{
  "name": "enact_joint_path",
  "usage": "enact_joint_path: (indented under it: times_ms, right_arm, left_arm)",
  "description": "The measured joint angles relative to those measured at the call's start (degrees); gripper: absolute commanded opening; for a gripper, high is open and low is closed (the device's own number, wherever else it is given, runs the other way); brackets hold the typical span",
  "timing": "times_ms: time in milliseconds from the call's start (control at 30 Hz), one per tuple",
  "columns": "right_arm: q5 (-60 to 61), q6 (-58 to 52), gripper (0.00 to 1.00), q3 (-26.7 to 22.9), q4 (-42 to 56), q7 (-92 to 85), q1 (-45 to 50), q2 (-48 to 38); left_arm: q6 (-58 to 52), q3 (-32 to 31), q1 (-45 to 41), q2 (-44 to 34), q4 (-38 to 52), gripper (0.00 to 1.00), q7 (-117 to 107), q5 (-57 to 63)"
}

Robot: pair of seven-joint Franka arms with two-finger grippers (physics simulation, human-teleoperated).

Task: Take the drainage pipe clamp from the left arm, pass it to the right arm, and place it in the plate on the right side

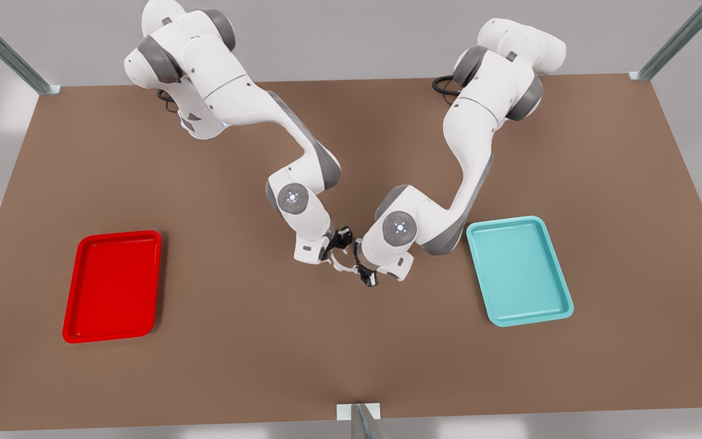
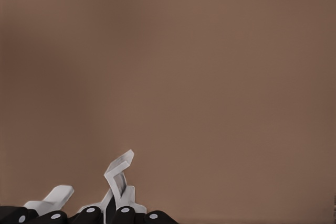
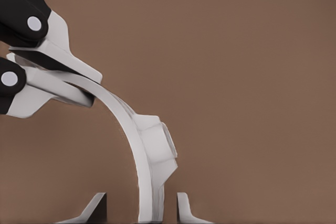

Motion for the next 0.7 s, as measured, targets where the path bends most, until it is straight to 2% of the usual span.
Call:
enact_joint_path:
  times_ms: [33,200,300,400,467,533,567,600,633,700]
  right_arm:
    - [0.2,0.0,0.21,0.0,0.0,-0.2,0.0,0.0]
    - [-0.2,0.2,0.21,0.0,0.7,-0.9,0.3,0.0]
    - [-0.5,0.1,0.21,-0.1,1.3,-1.0,0.0,0.0]
    - [-0.5,-0.4,0.21,-0.6,1.0,-1.4,-2.5,-1.5]
    - [-0.9,-2.9,0.21,-1.0,0.7,-2.5,-9.5,-4.9]
    - [-2.6,-7.7,0.21,-1.2,0.7,-4.2,-17.7,-8.4]
    - [-4.2,-9.9,0.21,-1.2,1.2,-5.5,-21.8,-9.2]
    - [-6.4,-11.7,0.21,-1.6,1.9,-7.1,-25.6,-9.7]
    - [-8.4,-13.3,0.21,-2.6,2.2,-8.8,-29.0,-9.9]
    - [-11.2,-15.8,0.21,-6.0,3.0,-12.8,-34.1,-8.8]
  left_arm:
    - [0.1,0.0,0.0,0.0,0.0,1.0,-0.4,0.1]
    - [-0.2,0.1,0.4,-0.5,0.0,1.0,-2.7,1.8]
    - [-4.0,0.1,4.0,-2.9,0.1,1.0,-2.8,1.5]
    - [-13.0,0.1,13.7,-8.1,1.1,1.0,1.1,-0.1]
    - [-20.4,0.2,22.5,-10.7,3.5,1.0,8.7,0.2]
    - [-26.4,0.3,27.0,-13.4,4.1,1.0,18.7,1.3]
    - [-28.4,0.7,27.7,-17.9,-0.4,1.0,24.5,2.3]
    - [-28.1,3.2,26.1,-27.2,-13.0,1.0,30.4,3.0]
    - [-28.5,4.7,25.0,-32.0,-18.9,1.0,36.0,3.2]
    - [-29.7,5.5,24.3,-34.6,-22.3,1.0,46.4,2.5]
